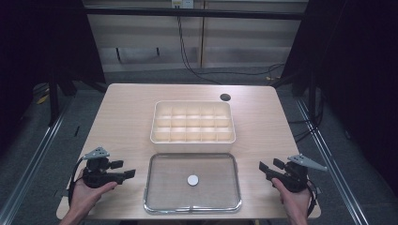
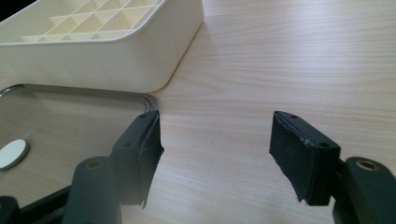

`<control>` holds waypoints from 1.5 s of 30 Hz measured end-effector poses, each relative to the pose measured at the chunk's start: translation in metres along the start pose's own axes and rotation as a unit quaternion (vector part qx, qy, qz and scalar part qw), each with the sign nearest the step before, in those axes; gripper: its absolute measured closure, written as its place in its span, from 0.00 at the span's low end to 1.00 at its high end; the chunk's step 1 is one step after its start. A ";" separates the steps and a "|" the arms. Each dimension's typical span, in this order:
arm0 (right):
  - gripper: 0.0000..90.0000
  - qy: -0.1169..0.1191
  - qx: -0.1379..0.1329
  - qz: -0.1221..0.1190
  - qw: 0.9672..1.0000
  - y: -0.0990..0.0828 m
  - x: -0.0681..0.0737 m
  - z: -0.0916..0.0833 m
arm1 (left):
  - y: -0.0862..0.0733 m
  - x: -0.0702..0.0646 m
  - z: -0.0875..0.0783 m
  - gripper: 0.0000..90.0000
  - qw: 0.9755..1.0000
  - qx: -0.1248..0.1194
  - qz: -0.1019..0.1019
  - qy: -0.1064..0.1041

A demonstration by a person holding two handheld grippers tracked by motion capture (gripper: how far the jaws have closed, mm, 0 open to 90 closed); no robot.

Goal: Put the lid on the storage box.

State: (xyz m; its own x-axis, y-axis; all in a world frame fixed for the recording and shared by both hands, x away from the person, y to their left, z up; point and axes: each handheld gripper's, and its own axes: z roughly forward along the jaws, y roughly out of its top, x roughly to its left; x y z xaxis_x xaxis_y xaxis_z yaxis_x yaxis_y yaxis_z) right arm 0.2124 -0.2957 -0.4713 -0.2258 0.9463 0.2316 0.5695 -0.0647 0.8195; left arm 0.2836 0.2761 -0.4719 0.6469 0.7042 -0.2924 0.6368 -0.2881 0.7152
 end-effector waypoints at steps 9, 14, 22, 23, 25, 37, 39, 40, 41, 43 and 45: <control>0.44 0.010 0.015 -0.014 1.000 0.002 0.008 -0.003 | -0.001 -0.004 -0.003 0.32 1.000 0.008 0.002 0.000; 0.44 0.009 0.022 -0.007 1.000 0.006 0.015 -0.005 | 0.000 -0.010 -0.004 0.43 1.000 0.006 0.001 -0.005; 0.36 0.077 0.040 -0.034 0.996 0.028 0.047 0.004 | 0.022 -0.025 0.001 0.43 1.000 0.000 0.016 -0.027; 0.36 0.084 0.047 -0.039 0.995 0.033 0.054 0.012 | 0.032 -0.027 0.008 0.41 0.999 -0.004 0.015 -0.029; 0.36 0.083 0.066 -0.052 0.993 0.039 0.058 0.020 | 0.042 -0.029 0.014 0.40 0.999 0.009 0.030 -0.032; 0.46 0.110 0.103 -0.048 0.987 0.034 0.054 0.049 | 0.029 -0.021 0.035 0.48 0.999 0.044 0.016 -0.027; 0.48 0.101 0.116 -0.045 0.987 0.027 0.053 0.054 | 0.025 -0.020 0.036 0.48 0.998 0.048 0.014 -0.026; 0.48 0.101 0.116 -0.045 0.987 0.027 0.053 0.054 | 0.023 -0.019 0.035 0.48 0.998 0.050 0.015 -0.026; 0.54 0.108 0.125 -0.045 0.985 0.025 0.051 0.057 | 0.020 -0.018 0.035 0.48 0.998 0.047 0.016 -0.027; 0.54 0.109 0.126 -0.045 0.985 0.024 0.051 0.058 | 0.019 -0.018 0.035 0.50 0.998 0.047 0.018 -0.026; 0.56 0.097 0.133 -0.053 0.985 0.020 0.052 0.061 | 0.016 -0.017 0.036 0.52 0.998 0.051 0.008 -0.029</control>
State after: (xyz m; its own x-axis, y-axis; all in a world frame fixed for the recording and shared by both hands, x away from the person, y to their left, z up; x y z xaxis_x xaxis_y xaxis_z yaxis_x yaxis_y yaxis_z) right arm 0.2605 -0.2286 -0.4751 -0.4268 0.8633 0.2694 0.7161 0.1406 0.6837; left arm 0.2976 0.2357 -0.4788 0.6793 0.6605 -0.3199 0.6633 -0.3660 0.6528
